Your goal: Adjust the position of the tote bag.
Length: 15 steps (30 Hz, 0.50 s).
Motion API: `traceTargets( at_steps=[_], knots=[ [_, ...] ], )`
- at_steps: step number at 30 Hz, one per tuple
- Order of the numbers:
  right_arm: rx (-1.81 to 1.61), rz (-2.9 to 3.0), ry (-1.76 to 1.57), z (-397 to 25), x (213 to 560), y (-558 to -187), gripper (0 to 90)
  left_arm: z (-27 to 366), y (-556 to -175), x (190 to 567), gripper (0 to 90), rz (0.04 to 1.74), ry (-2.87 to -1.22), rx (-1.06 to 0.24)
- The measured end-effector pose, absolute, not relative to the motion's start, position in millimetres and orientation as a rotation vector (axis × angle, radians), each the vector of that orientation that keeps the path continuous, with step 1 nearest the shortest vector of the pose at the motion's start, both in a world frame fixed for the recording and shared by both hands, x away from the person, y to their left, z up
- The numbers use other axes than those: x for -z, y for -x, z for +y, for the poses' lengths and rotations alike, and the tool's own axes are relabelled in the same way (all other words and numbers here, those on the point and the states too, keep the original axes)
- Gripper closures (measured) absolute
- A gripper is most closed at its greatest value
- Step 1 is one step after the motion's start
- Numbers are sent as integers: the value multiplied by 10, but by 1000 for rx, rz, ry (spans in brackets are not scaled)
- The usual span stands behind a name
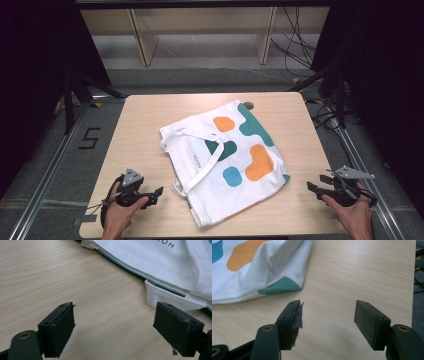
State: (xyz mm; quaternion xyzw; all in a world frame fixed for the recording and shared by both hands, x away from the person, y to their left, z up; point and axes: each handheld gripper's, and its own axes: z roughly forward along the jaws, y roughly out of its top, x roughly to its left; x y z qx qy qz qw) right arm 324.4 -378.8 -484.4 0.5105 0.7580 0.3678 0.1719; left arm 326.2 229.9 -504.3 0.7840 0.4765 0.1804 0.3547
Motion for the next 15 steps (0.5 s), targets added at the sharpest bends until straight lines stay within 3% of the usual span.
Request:
traceTargets(
  at_steps=[15],
  knots=[
    [-1095, 2193, -1384, -3675, 4830, -3263, 398, 2313, -3277, 5073, 154, 1281, -1972, -464]
  ],
)
